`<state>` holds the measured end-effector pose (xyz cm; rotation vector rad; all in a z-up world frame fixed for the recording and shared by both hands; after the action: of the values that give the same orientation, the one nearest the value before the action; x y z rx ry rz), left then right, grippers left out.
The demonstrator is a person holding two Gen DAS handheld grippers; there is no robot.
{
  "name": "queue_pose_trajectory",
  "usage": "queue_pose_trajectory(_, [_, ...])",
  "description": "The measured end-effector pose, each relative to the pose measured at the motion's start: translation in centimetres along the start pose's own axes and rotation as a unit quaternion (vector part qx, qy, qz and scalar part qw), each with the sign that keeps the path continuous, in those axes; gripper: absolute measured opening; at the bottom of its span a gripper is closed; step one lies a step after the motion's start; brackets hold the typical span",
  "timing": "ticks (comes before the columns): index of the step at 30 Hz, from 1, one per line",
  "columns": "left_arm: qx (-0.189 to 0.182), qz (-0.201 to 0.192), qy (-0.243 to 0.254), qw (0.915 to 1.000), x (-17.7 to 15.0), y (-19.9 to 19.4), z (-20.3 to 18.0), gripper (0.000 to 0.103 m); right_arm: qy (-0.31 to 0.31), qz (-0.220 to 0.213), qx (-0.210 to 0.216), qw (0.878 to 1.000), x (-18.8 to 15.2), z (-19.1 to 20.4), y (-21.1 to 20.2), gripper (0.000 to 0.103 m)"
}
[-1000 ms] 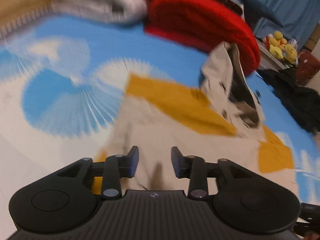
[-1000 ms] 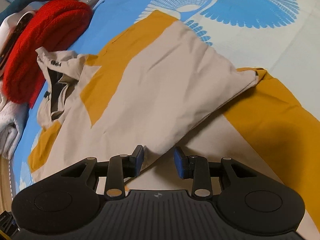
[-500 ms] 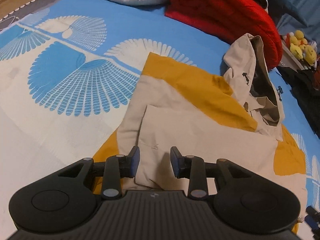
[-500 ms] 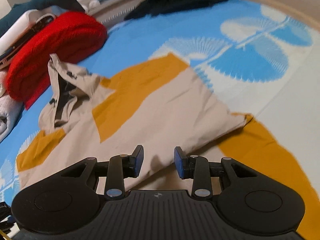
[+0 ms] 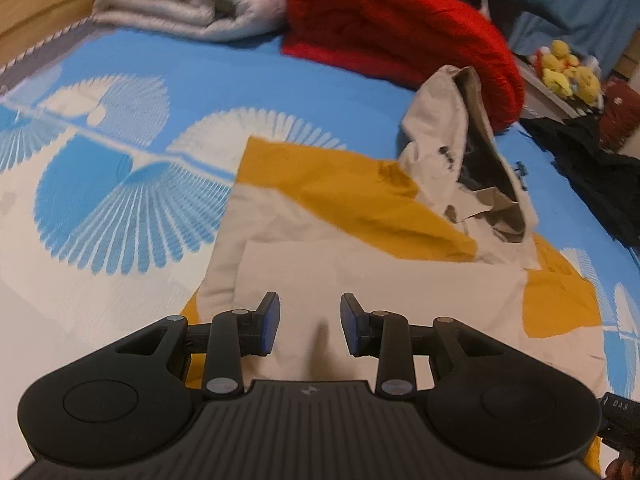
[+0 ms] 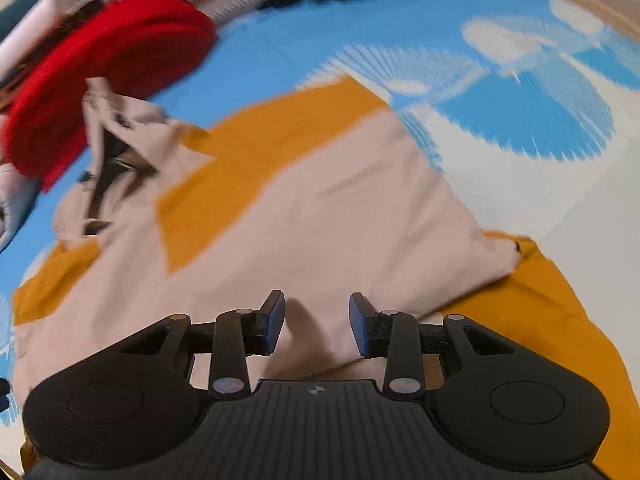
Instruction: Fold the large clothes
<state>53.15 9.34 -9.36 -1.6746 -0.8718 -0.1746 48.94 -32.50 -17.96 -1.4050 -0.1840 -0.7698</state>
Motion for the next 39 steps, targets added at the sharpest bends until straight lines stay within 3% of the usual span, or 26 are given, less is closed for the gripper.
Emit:
queue_pose_trajectory(3, [-0.012,-0.017,0.026,0.9995,0.3,-0.9,-1.2,0.037,0.027,0.014,-0.002,1.0,-0.3,-0.8,-0.1,0.037])
queue_pose_trajectory(6, [-0.027,-0.031,0.035,0.9986,0.6,-1.7,-2.2,0.037,0.035,0.002,0.014,0.999,0.4,-0.4,-1.6,0.037])
queue_pose_trajectory(9, [-0.034,-0.049,0.045,0.9972,0.9,-2.8,-3.2,0.037,0.024,-0.027,0.023,0.999,1.7,0.2,-3.7,0.037])
queue_pose_trajectory(16, [-0.037,-0.096,0.084,0.9911,0.9,-5.2,-4.9,0.037,-0.064,-0.127,-0.006,0.99,4.5,0.9,-9.8,0.039])
queue_pose_trajectory(23, [-0.009,-0.122,0.133,0.9835,0.9,-7.5,-4.4,0.037,-0.135,-0.15,-0.016,0.979,5.1,-0.2,-13.1,0.041])
queue_pose_trajectory(27, [0.02,-0.122,0.114,0.9857,2.1,-8.9,-3.3,0.037,-0.16,-0.143,-0.041,0.976,5.2,-1.4,-13.7,0.041])
queue_pose_trajectory(31, [0.034,-0.114,0.133,0.9839,5.1,-8.6,-5.6,0.037,-0.141,-0.138,-0.037,0.98,5.8,-2.7,-14.2,0.042])
queue_pose_trajectory(34, [0.008,-0.113,0.153,0.9817,8.6,-8.4,-9.0,0.037,-0.136,-0.142,-0.029,0.98,6.1,-2.8,-14.4,0.042])
queue_pose_trajectory(39, [0.004,-0.099,0.174,0.9797,14.8,-4.5,-14.1,0.037,-0.131,-0.137,-0.024,0.982,6.5,-3.2,-14.1,0.042])
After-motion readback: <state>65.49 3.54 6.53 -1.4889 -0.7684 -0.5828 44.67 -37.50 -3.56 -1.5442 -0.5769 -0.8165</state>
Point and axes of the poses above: each gripper's, at about its wrist camera, not at the fingertips, and y roughly the way its jaws point, z to its left, x to its top, the point moved 6 cm from there along y, roughly the way its jaws point, and after that the axes turned 11 degrees about -y, right-handed, at the moved point
